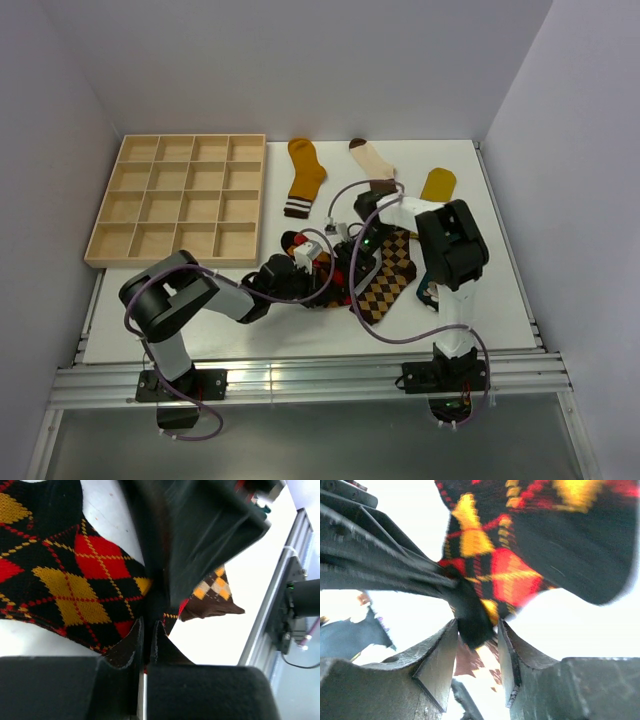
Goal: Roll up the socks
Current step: Roll the sock at the center of the board.
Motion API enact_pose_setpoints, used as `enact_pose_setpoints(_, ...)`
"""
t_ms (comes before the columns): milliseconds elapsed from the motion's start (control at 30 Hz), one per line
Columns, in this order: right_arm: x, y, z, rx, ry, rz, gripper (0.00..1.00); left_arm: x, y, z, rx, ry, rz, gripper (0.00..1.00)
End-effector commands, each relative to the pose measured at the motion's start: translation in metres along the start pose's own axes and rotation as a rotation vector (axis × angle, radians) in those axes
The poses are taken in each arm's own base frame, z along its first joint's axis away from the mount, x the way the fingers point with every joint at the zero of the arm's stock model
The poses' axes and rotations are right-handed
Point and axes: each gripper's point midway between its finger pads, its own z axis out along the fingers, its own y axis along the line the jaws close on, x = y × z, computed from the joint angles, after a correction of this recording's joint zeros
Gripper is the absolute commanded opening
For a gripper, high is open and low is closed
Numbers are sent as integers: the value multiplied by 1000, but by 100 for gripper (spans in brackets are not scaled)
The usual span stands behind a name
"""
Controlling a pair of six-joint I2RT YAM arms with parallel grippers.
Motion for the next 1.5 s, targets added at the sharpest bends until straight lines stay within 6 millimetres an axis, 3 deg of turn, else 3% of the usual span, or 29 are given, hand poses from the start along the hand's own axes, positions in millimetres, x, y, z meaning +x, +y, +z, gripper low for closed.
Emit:
enact_pose_setpoints(0,-27,-23,-37,178,-175,-149,45,21,-5,-6,23,86,-87,0)
enact_pose_setpoints(167,-34,-29,-84,285,-341,-211,45,27,15,-20,-90,167,-186,0)
enact_pose_setpoints(333,-26,-28,-91,372,-406,-324,46,15,31,-34,-141,229,-283,0)
enact_pose_setpoints(500,-27,-13,-96,455,-448,-501,47,30,50,-45,-233,366,-391,0)
enact_pose_setpoints(667,-20,3,-74,560,-433,-734,52,35,57,-51,-248,449,-472,0)
enact_pose_setpoints(733,-11,18,-57,574,-418,-838,54,41,61,-53,-268,490,-489,0)
enact_pose_setpoints(800,-17,31,-52,594,-453,-933,55,49,61,-54,-258,521,-522,0)
enact_pose_setpoints(833,-10,37,-38,578,-437,-977,56,49,63,-53,-257,525,-525,0)
enact_pose_setpoints(900,-14,50,-37,604,-466,-1058,59,56,67,-54,-278,553,-538,0)
enact_pose_setpoints(1067,-11,69,-10,617,-445,-1204,63,54,66,-49,-270,564,-544,0)
enact_pose_setpoints(1267,-9,71,17,664,-372,-1288,66,59,66,-50,-269,587,-555,0)
enact_pose_setpoints(1467,-18,63,30,730,-310,-1335,62,58,65,-50,-261,596,-547,0)
